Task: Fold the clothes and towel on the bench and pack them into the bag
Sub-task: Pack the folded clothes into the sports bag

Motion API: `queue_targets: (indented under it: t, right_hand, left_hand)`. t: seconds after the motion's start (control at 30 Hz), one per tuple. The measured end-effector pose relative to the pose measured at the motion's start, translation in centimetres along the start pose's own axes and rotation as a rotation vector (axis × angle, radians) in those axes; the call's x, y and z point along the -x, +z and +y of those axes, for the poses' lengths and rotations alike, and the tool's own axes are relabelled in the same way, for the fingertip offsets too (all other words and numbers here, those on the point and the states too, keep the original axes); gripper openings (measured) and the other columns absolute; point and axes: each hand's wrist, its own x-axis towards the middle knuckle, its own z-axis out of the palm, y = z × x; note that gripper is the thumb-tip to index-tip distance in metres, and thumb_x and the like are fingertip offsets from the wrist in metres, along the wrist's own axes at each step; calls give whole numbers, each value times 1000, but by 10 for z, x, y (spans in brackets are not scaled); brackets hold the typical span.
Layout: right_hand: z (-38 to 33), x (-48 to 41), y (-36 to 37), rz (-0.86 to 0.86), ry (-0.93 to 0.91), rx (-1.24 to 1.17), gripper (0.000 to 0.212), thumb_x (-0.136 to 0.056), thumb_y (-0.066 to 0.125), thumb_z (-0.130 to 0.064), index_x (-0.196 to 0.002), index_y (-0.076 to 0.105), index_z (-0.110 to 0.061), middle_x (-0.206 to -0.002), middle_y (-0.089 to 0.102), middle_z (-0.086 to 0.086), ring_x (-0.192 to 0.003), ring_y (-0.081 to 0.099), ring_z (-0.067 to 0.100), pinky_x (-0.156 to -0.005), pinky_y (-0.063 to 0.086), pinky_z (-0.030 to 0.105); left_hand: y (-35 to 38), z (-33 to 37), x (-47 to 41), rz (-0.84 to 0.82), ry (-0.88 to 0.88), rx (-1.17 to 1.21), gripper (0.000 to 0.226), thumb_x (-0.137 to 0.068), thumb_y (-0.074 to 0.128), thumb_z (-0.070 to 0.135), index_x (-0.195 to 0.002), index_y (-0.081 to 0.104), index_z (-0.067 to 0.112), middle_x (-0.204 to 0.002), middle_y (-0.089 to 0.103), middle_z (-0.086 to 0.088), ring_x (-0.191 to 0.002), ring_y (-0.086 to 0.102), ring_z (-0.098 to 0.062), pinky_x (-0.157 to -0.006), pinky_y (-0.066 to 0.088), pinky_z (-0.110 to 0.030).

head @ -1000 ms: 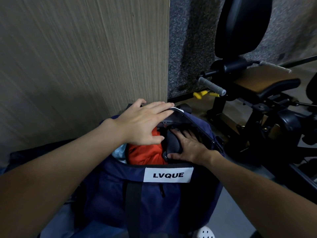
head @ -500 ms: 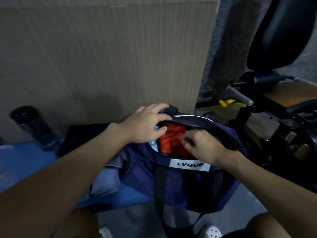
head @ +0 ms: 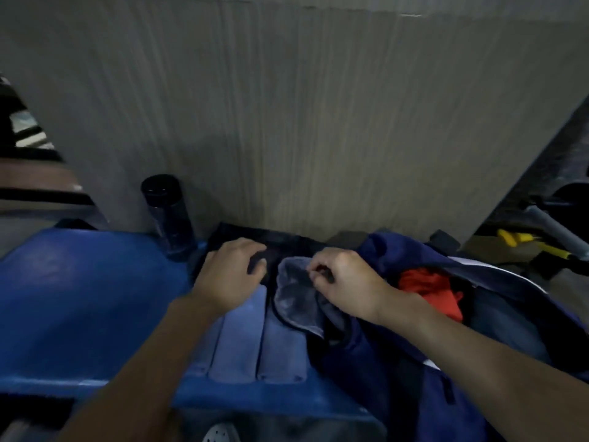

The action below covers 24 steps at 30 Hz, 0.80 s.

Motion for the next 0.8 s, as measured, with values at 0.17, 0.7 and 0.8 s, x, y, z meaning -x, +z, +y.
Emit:
queue_targets:
  t: [0.17,0.7,0.8]
  right_hand:
    - [9,-65,43,-34,238,-106,15,-96,56,-13,-98,69,-7,-96,69,6,-89,62,18,-79,49,27]
    - [60,-103,86,-187,725,-258,98,-78,80,-40,-149,18,-14,-142,43,8,-124,44,18,-98,38,22]
    - [66,-102,93,-88,793,-414,105,-76,83,-35,-153,15,-12,-150,38,13,-134,40,22,-109,38,30]
  left_hand:
    - [20,-46,-19,-18,-67,39,40,-101,51,37,-139,54,23,-142,51,7,-132,45,-16,-108,35,-40]
    - [60,-77,-47,-299,-60,-89,61,-102,38,52,-157,15,38,-167,4,5,-153,2,-21,-120,6,-42]
    - [58,-73,-47,-310,-79,-79,62,-102,40,49,-157,15,36,-167,4,4,-153,2,-22,-121,5,-43]
